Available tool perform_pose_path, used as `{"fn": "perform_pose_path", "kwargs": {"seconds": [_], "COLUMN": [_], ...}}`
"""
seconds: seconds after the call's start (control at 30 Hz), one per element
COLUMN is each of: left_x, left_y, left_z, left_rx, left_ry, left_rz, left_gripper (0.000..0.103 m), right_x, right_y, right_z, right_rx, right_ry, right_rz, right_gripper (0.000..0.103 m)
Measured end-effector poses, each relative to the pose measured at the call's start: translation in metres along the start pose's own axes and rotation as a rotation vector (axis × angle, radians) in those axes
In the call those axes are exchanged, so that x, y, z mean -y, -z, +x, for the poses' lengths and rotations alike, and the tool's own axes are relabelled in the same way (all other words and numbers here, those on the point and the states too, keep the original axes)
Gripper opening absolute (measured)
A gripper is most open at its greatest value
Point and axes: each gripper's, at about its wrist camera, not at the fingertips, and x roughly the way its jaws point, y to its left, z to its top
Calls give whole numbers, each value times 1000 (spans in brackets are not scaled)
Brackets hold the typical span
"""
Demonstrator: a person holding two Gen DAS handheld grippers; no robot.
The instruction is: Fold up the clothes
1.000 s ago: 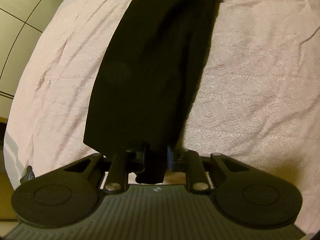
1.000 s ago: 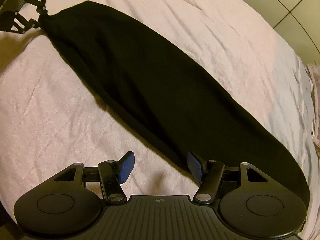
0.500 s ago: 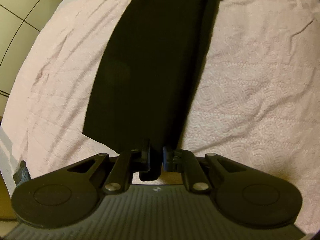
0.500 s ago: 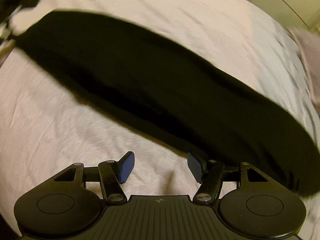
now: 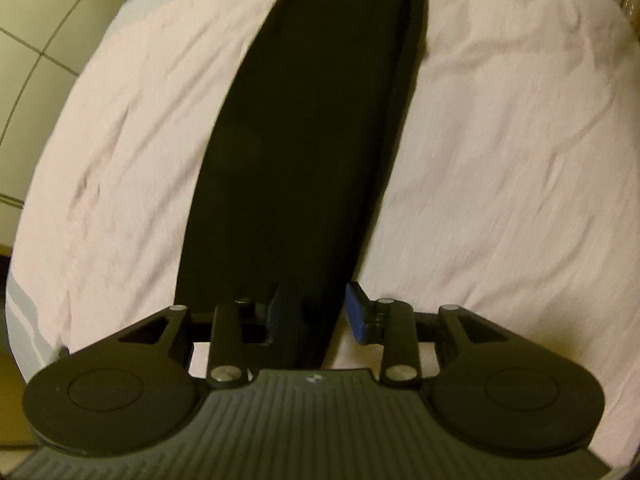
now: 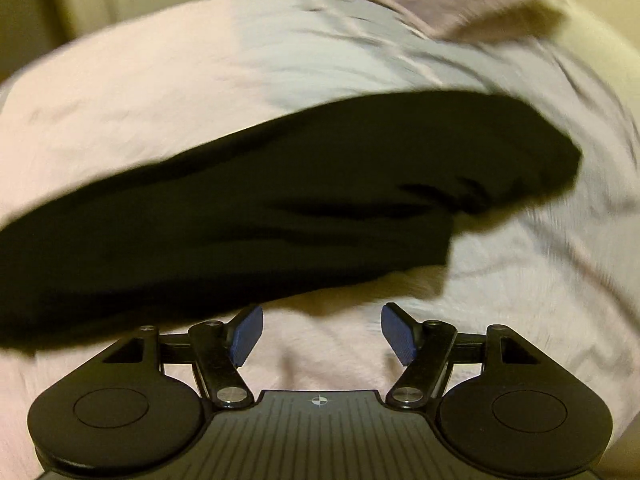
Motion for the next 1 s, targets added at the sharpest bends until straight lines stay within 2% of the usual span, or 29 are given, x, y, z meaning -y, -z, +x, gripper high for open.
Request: {"fn": "perform_pose_path", "kwargs": {"seconds": [0.1,0.2,0.33,0.5,0.53,0.57,0.6,0.63,0.8,1.0], "left_x": [18,38,60,70,71,72,71,71,67,81], "left_y": [-44,-96,-161,-218,-226,-233,-238,-240,-246,-261], "left_z": [-9,-3,17,40,45,50,52,53,52,51], "left_rx": [39,84,130,171,175,178,180,182,189,250], "left_ry": [16,47,84,118,123,126,127,128,144,132], "left_rz": [4,36,86,173,191,207,224,238,268,340], "left_gripper": [31,31,31,31,31,31,31,31,31,31], "right_x": [47,90,137,164,169,173,176,178,179,184], "right_y": [-6,-8,-19,-28,-28,-28,-28,-28,-11,4], "right_z": [13,19,30,64,70,73,76,71,4,-7], "right_rx": [6,36,72,40,29,10,-10,-14,38,77], "right_ry": [-55,-86,-197,-346,-377,-421,-462,-457,-440,-424], "right_rz": [192,329,428,437,451,476,499,500,556,664], "right_gripper": [69,67,47,42,26,13,7,5,4,3]}}
